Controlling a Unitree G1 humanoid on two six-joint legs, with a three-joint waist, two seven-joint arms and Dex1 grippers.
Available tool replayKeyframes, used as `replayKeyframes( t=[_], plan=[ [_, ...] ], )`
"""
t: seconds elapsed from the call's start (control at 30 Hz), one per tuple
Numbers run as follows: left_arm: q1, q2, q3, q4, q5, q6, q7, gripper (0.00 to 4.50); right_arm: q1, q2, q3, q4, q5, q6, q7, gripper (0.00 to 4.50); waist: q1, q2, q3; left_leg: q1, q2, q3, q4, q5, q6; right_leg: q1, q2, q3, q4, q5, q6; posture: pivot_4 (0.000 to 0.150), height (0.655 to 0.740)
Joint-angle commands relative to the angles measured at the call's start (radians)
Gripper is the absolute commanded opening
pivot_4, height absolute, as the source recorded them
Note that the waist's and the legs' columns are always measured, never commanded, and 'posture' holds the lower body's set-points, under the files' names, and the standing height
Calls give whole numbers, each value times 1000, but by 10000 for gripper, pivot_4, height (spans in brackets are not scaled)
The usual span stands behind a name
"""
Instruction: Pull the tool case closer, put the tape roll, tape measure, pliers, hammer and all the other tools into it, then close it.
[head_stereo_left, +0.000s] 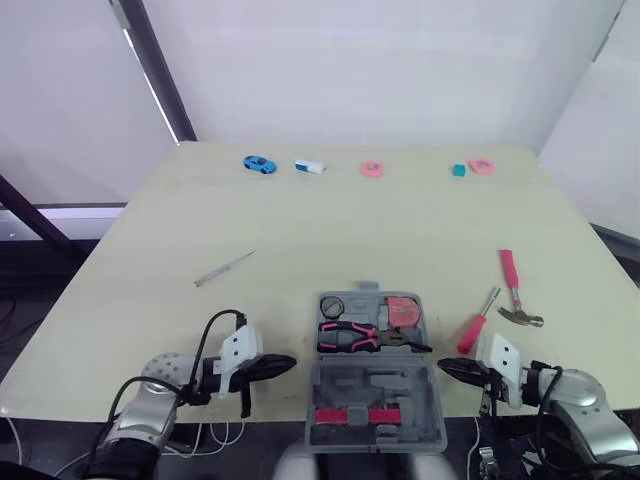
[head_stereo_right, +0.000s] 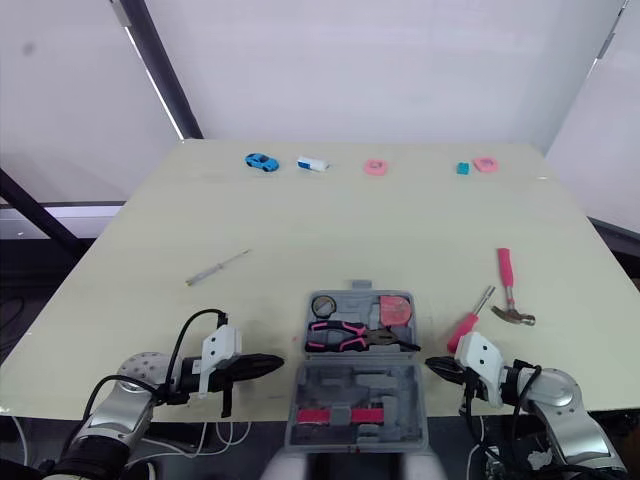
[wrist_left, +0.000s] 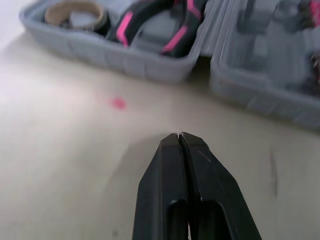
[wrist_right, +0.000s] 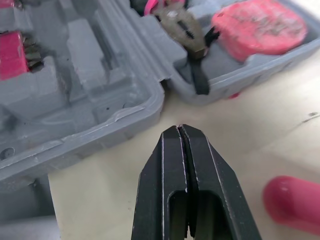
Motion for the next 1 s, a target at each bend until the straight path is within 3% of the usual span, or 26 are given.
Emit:
replayKeyframes(
  t=[0.03,1.0],
  plan=[
    [-38,-10,-4,45,4,-15,8,883,-14,3,6,-13,1,-16,-10,205,-1,0,0,0,0,0,0,0,0,0,0,0,0,0,0,1500,7400],
    [-123,-75,-59,196,12,-53,-70,883,-62,33,57,-3,-24,6,-66,205,1,2,-1,1,0,0,3,0,0,2,0,0,1,1,2,1500,7400]
  ],
)
